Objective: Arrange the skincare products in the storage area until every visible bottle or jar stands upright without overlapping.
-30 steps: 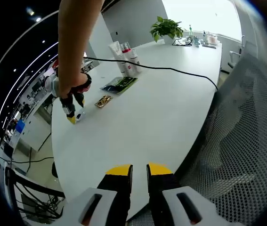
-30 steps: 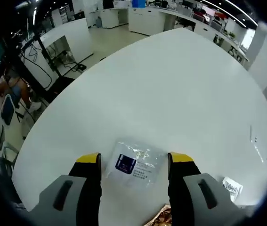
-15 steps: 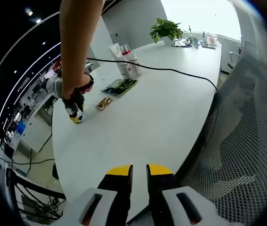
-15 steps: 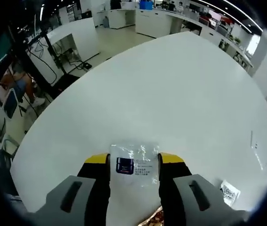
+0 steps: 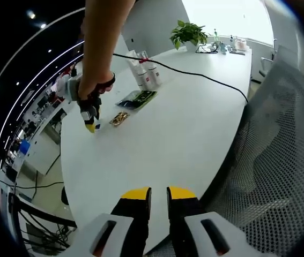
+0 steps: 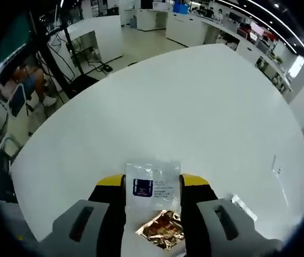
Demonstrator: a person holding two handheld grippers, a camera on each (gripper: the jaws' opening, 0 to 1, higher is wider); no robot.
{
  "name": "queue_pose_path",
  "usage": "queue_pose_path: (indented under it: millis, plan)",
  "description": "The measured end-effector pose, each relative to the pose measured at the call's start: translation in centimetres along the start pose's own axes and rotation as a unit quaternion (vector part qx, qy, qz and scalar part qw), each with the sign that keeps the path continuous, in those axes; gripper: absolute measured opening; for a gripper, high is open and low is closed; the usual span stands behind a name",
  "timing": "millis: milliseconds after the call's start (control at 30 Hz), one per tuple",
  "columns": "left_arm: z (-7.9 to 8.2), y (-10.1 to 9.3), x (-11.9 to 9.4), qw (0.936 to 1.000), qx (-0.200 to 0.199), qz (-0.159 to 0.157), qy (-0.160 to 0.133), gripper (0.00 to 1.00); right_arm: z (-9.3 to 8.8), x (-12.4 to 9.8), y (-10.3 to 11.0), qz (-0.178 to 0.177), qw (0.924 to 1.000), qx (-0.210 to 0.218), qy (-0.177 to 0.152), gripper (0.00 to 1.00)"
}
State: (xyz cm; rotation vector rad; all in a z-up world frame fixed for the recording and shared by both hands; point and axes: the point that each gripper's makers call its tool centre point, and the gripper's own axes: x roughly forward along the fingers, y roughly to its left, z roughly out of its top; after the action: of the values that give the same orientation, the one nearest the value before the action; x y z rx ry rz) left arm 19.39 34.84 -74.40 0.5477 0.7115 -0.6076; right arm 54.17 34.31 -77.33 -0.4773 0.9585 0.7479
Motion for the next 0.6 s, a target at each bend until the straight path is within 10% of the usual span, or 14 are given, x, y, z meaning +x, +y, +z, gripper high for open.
queue_pose_path:
  millis: [600]
  plan:
    - [-0.5,-0.2,0.1,0.9999,0.003,-0.004,0.015,0.14,-3.9,-8.5,6.7,0.053,0.9957,0.005,-0.076,0.37]
